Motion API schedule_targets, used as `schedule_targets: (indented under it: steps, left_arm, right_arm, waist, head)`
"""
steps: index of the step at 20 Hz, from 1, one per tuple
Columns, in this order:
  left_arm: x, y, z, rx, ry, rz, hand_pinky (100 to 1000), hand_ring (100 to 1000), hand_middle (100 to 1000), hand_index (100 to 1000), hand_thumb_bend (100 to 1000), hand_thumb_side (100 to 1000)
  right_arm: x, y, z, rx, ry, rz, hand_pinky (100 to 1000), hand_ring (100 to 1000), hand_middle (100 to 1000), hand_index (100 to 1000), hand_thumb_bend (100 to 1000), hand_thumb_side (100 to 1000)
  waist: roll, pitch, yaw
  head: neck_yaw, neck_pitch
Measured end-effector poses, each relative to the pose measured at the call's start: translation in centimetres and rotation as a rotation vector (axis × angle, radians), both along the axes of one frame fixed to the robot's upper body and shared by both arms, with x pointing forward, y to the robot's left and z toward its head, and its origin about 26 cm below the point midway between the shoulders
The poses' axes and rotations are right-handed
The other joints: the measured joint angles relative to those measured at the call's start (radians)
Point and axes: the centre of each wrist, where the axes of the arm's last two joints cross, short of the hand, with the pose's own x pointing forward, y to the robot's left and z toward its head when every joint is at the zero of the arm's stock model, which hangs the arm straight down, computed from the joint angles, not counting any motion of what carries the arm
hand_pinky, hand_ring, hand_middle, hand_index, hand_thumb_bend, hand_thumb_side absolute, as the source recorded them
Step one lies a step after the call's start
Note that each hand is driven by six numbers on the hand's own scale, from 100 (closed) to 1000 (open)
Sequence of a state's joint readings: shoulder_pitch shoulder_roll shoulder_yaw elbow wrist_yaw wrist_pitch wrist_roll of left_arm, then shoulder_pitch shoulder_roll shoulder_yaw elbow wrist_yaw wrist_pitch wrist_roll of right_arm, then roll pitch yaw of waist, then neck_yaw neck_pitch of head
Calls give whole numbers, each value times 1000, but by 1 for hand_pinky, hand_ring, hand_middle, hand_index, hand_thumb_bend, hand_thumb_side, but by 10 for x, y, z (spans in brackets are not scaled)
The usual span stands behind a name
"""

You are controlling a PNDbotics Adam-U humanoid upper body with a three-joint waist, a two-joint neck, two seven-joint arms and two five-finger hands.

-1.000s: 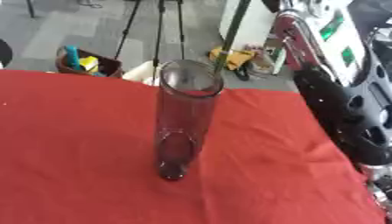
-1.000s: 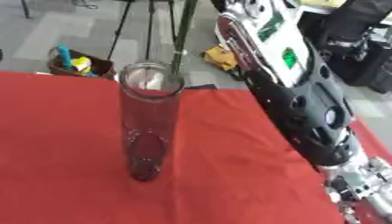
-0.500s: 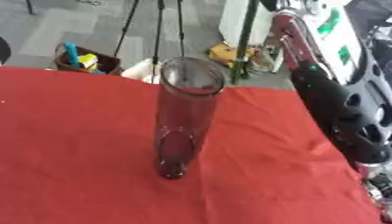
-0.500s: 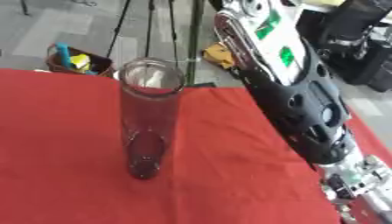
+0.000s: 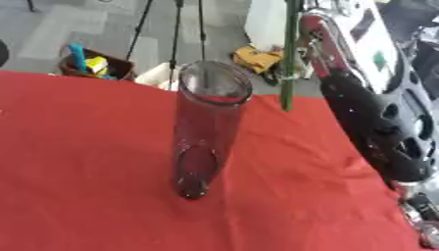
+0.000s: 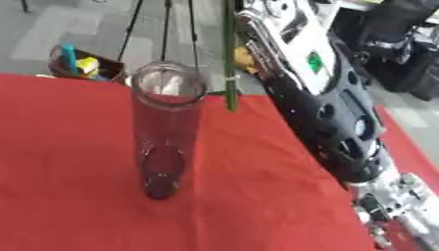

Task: Arrange flowers into the vase.

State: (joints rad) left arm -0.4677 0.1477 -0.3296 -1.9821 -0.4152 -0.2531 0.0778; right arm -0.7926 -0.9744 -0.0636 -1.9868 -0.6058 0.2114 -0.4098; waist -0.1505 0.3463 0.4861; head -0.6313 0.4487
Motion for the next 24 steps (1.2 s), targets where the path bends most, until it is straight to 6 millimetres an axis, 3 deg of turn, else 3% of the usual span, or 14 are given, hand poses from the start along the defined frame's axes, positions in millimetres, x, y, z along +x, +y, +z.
schedule_targets:
  steps: [11,24]
  left_arm:
    - [0,0,0,2,4,1,549,694,702,759,100,706]
    - [0,0,-1,1,9,-8,549,694,703,759,100,704]
  right_arm:
    - [-4,-4,5,169,-155,116,100,100,100,100,100,774]
    - [-7,-7,9,216,-176,147,100,100,100,100,100,773]
  waist:
    - [4,-5,-8]
    - [8,-19,-17]
  head:
    - [-12,8]
    - [-13,8]
